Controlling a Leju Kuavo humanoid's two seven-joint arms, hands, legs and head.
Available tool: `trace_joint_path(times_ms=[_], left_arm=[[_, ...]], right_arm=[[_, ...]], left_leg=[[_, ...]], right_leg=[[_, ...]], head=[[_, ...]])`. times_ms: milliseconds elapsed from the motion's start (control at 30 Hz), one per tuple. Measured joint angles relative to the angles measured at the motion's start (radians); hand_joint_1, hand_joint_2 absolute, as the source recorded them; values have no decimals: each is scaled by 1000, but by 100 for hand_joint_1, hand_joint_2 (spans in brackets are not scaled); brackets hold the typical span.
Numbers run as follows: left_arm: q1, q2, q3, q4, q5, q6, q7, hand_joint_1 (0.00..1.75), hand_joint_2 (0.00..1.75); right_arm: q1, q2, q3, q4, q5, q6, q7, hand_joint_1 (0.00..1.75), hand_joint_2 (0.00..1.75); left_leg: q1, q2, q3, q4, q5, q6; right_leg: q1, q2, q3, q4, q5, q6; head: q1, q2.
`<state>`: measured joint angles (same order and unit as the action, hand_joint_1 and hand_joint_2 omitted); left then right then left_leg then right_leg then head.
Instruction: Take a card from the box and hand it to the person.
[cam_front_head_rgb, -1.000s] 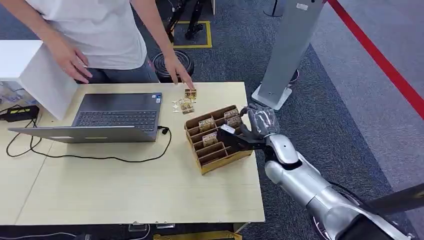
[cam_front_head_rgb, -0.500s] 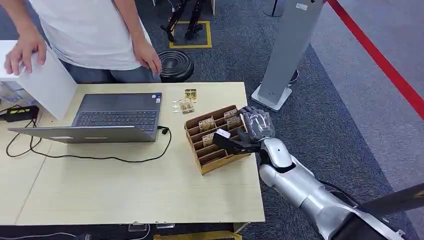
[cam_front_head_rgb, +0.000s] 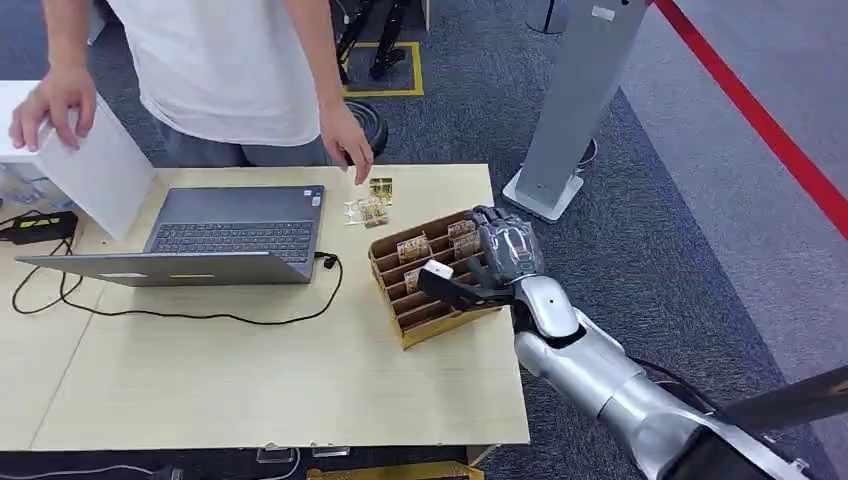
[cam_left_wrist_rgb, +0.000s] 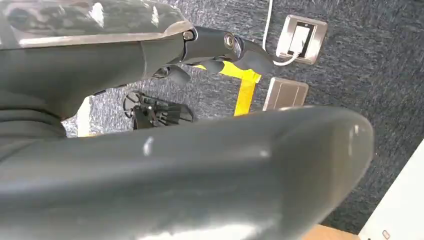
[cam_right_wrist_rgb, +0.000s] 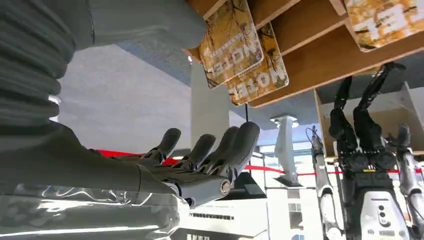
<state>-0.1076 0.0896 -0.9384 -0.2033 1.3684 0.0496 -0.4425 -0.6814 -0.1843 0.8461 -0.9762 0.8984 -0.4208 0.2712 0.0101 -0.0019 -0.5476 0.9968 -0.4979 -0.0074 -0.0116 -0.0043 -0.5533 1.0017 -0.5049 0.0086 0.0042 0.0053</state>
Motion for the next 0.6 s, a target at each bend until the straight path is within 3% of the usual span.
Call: trace_joint_path(times_ms=[333, 600], left_arm=[[0, 0, -4, 0, 7, 1, 0, 0, 0], [0, 0, -4, 0, 8, 1, 0, 0, 0]], right_arm=[[1, 4, 15, -33, 16, 6, -1, 52, 175], [2, 5, 27, -30, 2, 6, -12, 59, 175]], left_leg=[[0, 0, 0, 0, 0, 0], [0, 0, 0, 0, 0, 0]], right_leg=[[0, 0, 0, 0, 0, 0], [0, 0, 0, 0, 0, 0]], head=[[0, 0], [0, 0]])
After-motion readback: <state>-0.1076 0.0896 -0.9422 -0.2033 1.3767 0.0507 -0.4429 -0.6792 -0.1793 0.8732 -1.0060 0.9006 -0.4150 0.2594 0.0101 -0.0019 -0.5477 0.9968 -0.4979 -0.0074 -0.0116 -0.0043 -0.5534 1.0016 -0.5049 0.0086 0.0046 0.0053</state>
